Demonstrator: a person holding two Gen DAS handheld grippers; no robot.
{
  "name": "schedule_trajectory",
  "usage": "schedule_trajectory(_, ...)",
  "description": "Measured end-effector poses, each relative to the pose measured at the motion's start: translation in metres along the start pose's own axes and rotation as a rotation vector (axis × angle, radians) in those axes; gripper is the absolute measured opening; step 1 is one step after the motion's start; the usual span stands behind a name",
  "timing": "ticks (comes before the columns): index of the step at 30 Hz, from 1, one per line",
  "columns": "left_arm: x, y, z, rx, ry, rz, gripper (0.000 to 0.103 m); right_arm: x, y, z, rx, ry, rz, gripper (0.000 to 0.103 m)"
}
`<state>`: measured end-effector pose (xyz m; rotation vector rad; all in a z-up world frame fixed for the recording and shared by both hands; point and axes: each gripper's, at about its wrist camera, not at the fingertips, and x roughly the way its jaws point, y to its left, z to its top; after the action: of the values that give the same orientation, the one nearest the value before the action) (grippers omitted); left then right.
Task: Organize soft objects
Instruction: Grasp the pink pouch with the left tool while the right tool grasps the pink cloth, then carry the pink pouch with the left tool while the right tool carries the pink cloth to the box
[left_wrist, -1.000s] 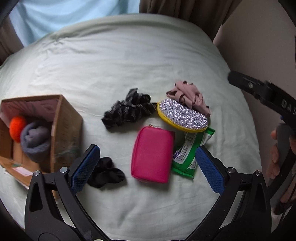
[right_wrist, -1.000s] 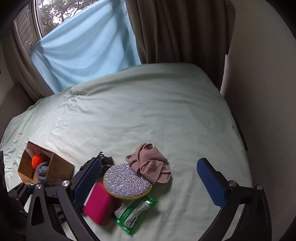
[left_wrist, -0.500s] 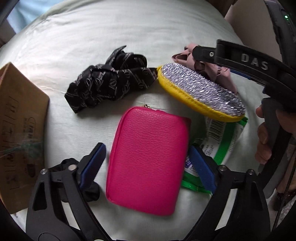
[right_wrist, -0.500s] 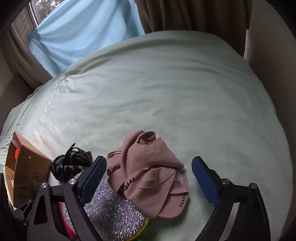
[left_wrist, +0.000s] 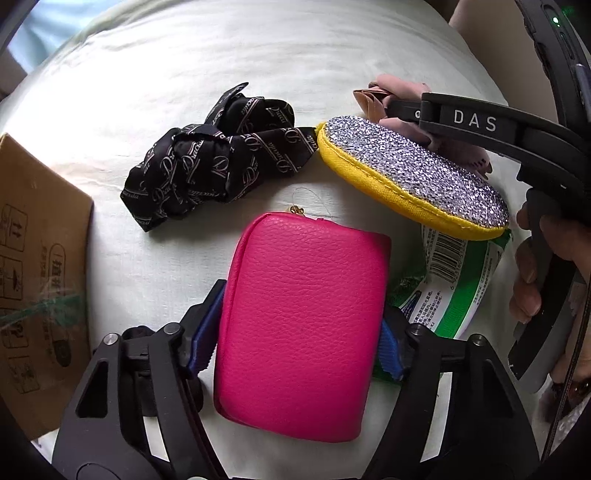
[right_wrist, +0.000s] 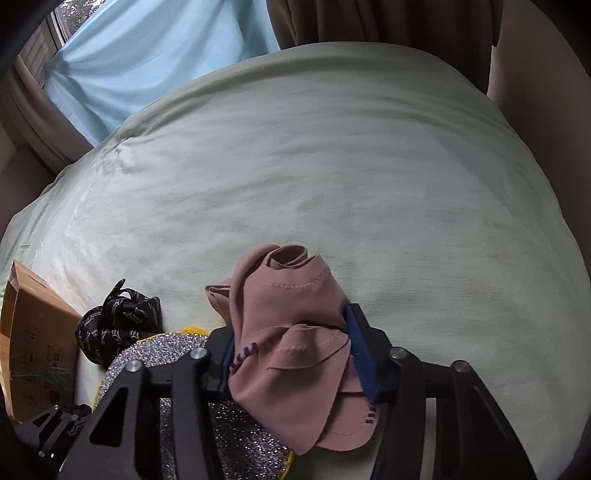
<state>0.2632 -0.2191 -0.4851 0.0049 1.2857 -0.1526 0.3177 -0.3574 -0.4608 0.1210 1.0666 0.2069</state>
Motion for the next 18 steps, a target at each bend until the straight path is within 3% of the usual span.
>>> schedule_trajectory(11, -0.015, 0.005, 0.002, 0.018, -0.004, -0.008, 0.050, -0.008, -0.002, -0.003, 0.038, -0.031, 0.008, 0.027)
schedule_trajectory(18, -0.034, 0.002, -0.002, 0.017, -0.026, -0.024, 0.047, -0.029, -0.008, -0.003, 0.071, -0.055, 0.009, 0.026)
